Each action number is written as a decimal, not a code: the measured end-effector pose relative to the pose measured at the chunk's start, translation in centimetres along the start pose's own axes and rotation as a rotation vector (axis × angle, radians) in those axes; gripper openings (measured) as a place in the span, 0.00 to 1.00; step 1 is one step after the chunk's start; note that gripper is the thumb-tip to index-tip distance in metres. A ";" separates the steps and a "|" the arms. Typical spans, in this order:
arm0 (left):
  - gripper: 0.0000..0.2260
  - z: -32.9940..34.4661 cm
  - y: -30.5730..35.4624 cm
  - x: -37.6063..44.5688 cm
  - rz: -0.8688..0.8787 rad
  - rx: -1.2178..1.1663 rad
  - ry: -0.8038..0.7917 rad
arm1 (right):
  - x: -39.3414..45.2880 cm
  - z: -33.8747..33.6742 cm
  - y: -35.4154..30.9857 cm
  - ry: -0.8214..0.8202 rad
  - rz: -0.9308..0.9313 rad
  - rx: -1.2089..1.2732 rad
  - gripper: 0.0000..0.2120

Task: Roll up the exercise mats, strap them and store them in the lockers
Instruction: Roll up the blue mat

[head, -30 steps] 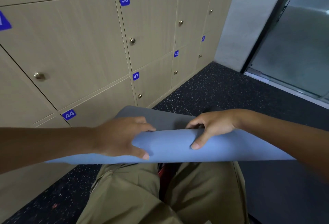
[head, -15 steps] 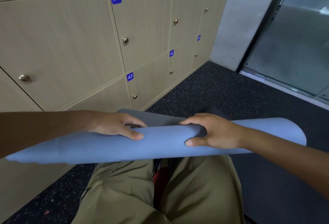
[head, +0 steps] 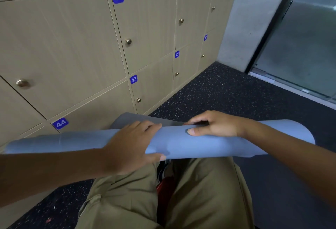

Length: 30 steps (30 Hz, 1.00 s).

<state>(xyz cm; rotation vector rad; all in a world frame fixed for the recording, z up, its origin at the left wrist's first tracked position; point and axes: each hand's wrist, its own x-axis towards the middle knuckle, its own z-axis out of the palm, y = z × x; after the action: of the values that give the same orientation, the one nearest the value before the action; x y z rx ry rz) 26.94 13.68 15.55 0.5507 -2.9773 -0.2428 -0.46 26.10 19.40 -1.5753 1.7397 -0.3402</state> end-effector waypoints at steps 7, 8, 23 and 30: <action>0.45 -0.1 -1.2 1.3 -0.028 -0.101 -0.140 | -0.5 0.7 0.4 0.224 0.007 -0.169 0.24; 0.44 -0.5 -1.7 2.0 -0.047 -0.140 -0.201 | -1.0 0.7 0.5 0.254 -0.005 -0.230 0.28; 0.27 -3.2 -5.2 8.7 -0.209 -0.517 -0.535 | -1.5 -0.2 3.9 0.417 0.111 -0.251 0.27; 0.35 -0.6 -4.6 5.2 -0.039 -0.024 0.064 | 0.6 -1.9 4.9 0.356 0.112 -0.102 0.18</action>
<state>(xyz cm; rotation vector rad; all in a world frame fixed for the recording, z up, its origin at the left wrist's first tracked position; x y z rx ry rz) 23.79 7.51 15.73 0.6019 -2.9008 -0.2583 -5.35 26.04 17.32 -1.5496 2.1375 -0.5079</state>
